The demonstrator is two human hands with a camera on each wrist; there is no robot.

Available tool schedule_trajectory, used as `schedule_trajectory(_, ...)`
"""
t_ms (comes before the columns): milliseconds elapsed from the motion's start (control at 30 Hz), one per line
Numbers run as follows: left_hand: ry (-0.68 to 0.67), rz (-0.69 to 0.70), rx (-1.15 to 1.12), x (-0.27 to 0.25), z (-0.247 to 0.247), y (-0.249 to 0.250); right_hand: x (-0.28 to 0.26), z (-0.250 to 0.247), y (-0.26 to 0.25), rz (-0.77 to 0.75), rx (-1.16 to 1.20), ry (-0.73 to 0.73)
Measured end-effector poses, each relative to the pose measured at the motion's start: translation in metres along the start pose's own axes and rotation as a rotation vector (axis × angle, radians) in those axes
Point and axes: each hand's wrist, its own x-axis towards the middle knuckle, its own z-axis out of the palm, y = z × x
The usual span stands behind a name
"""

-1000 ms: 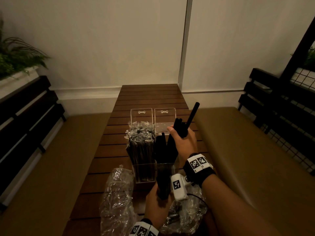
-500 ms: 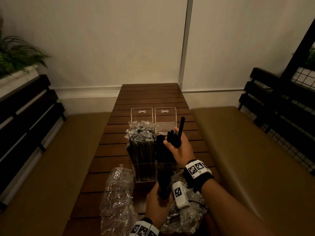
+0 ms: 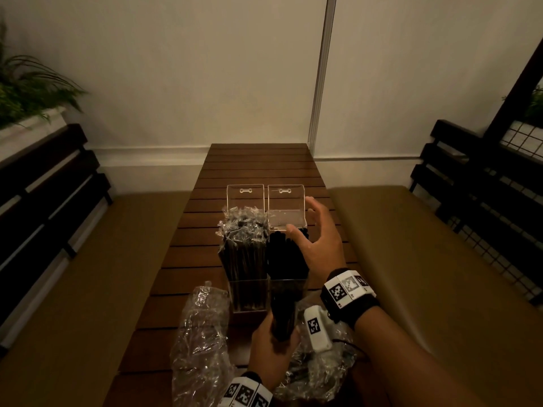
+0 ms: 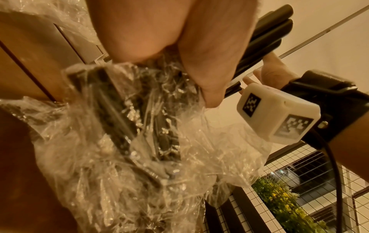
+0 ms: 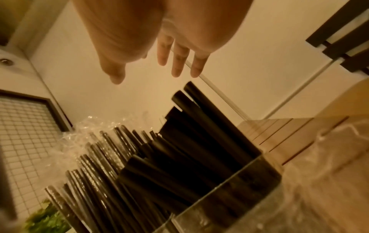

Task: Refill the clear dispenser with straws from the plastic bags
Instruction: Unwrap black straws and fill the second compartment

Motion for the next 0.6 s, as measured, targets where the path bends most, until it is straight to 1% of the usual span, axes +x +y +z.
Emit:
schedule_trajectory(100, -0.002, 0.017, 0.02, 0.0, 0.0, -0.003, -0.002, 0.001, 0.004, -0.061, -0.127, -0.086)
schedule_trajectory(200, -0.013, 0.033, 0.058, 0.0, 0.0, -0.004, -0.008, 0.003, 0.019, -0.016, -0.289, -0.258)
schedule_trajectory(267, -0.006, 0.04, 0.062, 0.001, -0.001, -0.005, -0.01, 0.002, 0.02, 0.014, -0.29, -0.287)
schedule_trajectory(467, -0.028, 0.015, 0.041, -0.001, -0.003, -0.002, -0.01, -0.02, 0.002, 0.031, -0.214, -0.105)
schedule_trajectory(533, -0.03, 0.014, 0.026, -0.001, -0.004, 0.0, -0.018, -0.034, -0.002, 0.052, -0.2, -0.033)
schedule_trajectory(600, -0.026, 0.016, 0.008, -0.002, -0.004, 0.0, -0.034, -0.047, -0.004, 0.094, -0.165, 0.005)
